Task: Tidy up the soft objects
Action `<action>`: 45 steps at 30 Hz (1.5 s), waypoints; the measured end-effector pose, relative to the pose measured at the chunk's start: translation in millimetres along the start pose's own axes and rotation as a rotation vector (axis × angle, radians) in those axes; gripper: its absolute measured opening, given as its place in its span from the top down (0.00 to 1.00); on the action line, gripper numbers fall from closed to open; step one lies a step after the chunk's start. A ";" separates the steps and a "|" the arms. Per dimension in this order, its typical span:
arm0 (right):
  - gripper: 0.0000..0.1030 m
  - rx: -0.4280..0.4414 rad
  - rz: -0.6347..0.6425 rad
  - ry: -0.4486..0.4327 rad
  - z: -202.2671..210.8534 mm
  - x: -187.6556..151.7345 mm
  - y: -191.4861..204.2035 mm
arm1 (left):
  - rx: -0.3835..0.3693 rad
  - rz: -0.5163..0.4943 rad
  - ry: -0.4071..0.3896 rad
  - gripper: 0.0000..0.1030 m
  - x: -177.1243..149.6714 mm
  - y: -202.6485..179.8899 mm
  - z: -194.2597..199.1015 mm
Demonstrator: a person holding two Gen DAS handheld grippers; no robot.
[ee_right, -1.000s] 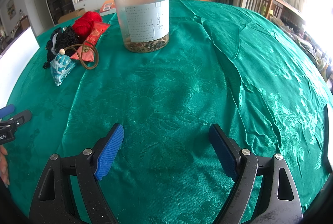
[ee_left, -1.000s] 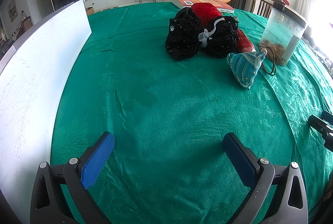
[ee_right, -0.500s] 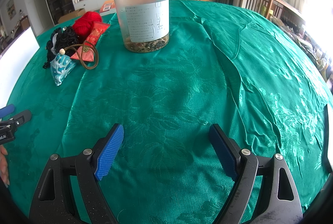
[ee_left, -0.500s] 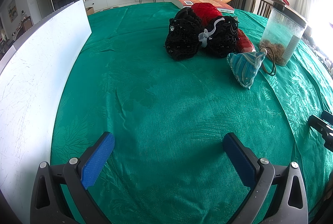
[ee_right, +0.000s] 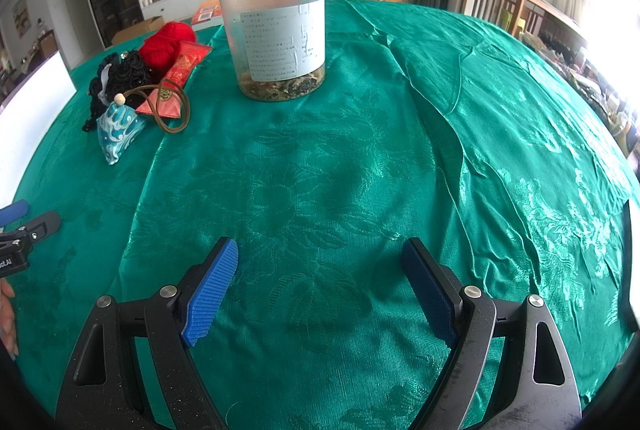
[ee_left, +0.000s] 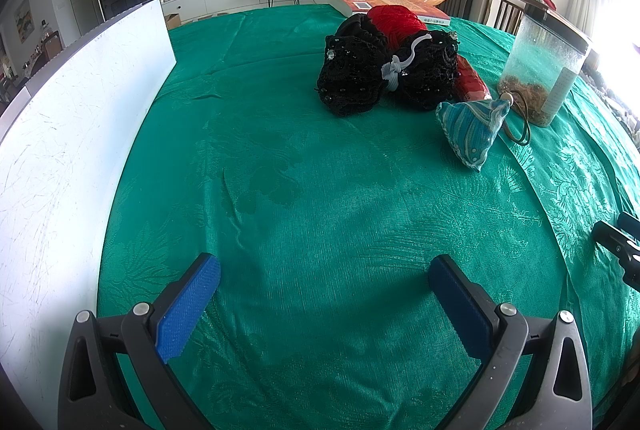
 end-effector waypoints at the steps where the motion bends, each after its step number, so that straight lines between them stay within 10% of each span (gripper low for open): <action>1: 0.16 0.000 0.000 0.000 0.0 0.0 0.0 | 0.000 0.000 0.000 0.00 0.0 0.0 0.0; 15: 0.16 0.029 -0.002 -0.005 2.8 -0.4 0.5 | -0.019 -0.012 0.001 0.00 -14.7 10.0 12.2; 21: 0.17 0.396 -0.181 0.031 -0.6 22.0 50.0 | -0.008 -0.009 0.000 0.00 -14.6 9.6 11.1; 29: 0.19 0.408 -0.157 0.064 -73.9 75.0 124.9 | -0.008 -0.009 0.001 0.00 -14.4 9.5 11.0; 31: 0.57 0.434 -0.150 0.085 -78.5 75.7 126.2 | -0.008 -0.009 0.001 0.00 -14.5 9.1 11.4; 37: 0.57 0.435 -0.134 0.055 -17.1 43.9 70.1 | -0.008 -0.009 0.001 0.00 -14.5 9.3 11.4; 45: 0.57 0.208 -0.325 -0.111 -12.6 58.6 -73.9 | -0.006 -0.010 0.002 0.00 -14.5 9.7 11.5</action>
Point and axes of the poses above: each gripper's, at about its wrist camera, not at the fingertips, and z roughly against the way its jaws point, y to its left, x to its top, the point moved 3 cm from there along -z, roughly the way its jaws point, and after that the axes turned 13 degrees about -y, right-handed, at the moved point
